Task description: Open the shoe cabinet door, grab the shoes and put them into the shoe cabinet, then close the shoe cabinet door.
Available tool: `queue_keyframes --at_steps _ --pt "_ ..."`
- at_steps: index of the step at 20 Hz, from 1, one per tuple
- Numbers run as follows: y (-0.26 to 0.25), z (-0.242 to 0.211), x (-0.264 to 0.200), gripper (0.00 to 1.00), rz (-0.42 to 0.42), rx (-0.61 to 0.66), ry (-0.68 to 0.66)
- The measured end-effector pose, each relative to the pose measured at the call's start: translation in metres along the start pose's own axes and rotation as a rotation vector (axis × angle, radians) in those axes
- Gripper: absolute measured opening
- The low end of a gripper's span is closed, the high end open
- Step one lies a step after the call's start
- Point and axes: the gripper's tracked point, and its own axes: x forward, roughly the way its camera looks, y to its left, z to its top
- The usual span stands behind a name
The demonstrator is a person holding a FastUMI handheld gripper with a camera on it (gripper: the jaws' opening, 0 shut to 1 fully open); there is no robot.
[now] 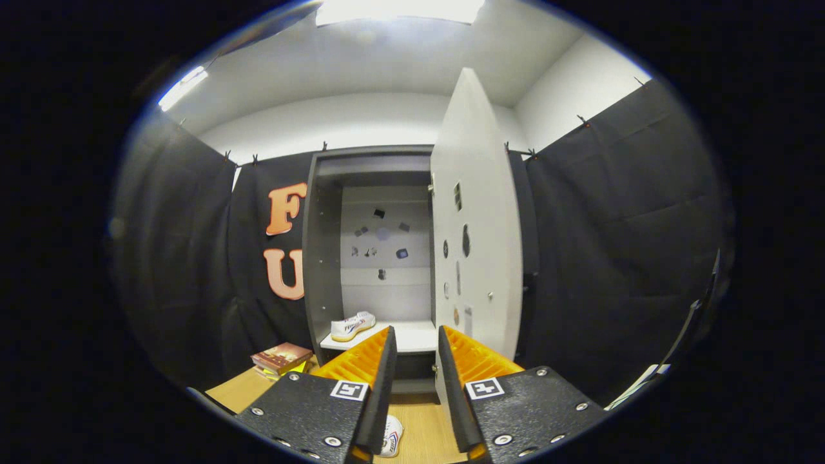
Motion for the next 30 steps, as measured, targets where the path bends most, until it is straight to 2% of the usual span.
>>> queue_keyframes --at_steps 2,6,8,10,13,17,19,23,26,30 --pt "0.022 -0.034 0.011 0.52 0.027 0.028 0.088" --pt "0.035 -0.116 0.038 0.7 0.059 0.026 0.265" --pt "0.043 -0.16 0.055 0.76 0.1 -0.013 0.34" --pt "0.045 -0.217 0.08 0.77 0.125 -0.069 0.4" --pt "0.043 -0.33 0.084 0.78 0.171 -0.105 0.642" --pt "0.044 -0.408 0.085 0.78 0.217 -0.082 0.79" --pt "0.045 -0.435 0.087 0.77 0.237 -0.109 0.832" --pt "0.052 -0.463 0.087 0.7 0.244 -0.107 0.893" --pt "0.051 -0.482 0.084 0.63 0.194 -0.094 0.928" --pt "0.058 -0.494 0.085 0.53 0.146 -0.002 0.965"
